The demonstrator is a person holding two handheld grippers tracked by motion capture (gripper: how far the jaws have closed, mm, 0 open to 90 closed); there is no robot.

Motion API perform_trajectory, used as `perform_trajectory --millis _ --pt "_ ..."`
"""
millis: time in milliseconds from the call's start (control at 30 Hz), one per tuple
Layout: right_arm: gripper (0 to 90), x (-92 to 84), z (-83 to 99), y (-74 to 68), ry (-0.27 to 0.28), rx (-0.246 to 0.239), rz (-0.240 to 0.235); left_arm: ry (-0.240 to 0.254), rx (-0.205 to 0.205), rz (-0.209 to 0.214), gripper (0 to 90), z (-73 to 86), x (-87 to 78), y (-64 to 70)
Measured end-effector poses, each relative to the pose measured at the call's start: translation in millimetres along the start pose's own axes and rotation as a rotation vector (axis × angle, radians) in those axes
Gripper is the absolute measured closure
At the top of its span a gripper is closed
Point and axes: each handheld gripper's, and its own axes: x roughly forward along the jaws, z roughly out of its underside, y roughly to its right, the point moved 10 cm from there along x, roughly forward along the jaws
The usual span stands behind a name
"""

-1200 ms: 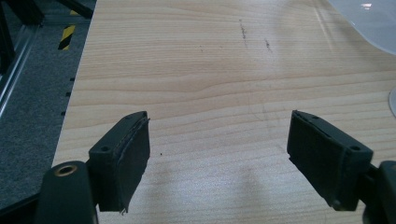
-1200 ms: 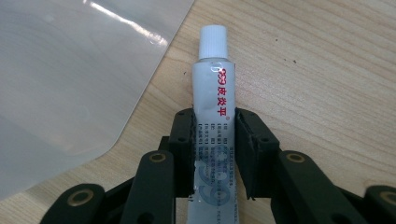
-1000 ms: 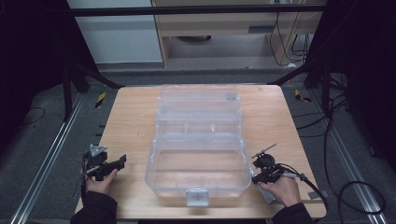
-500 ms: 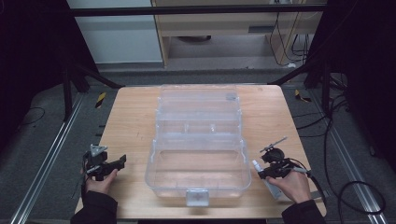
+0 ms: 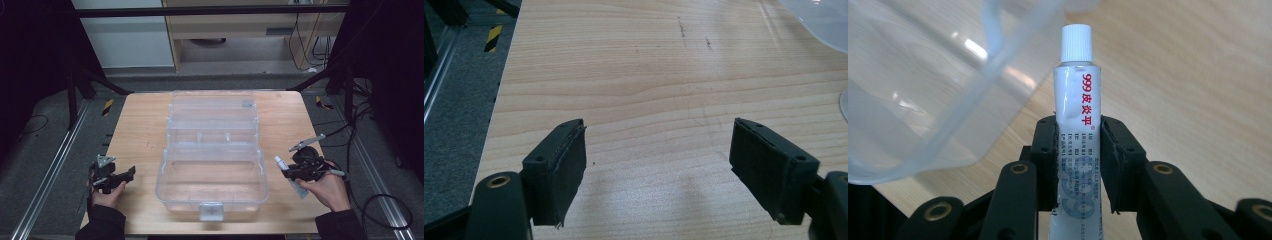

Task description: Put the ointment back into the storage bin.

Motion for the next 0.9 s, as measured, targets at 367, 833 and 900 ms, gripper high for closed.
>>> perform_trajectory --millis 367,833,900 --pt "69.9 -26.0 -33.9 -14.9 0.064 -0.18 -0.063 -0.009 0.005 0.005 22.3 0.9 2.0 1.1" --pt "69.9 -31.0 -68.4 -45.1 0.124 -0.295 -0.128 -0.011 0.009 0.013 22.3 0.9 2.7 2.4" --pt "69.9 -28.7 -73.4 -49.6 0.121 -0.322 -0.127 -0.011 0.008 0.012 22.3 0.9 2.5 1.9"
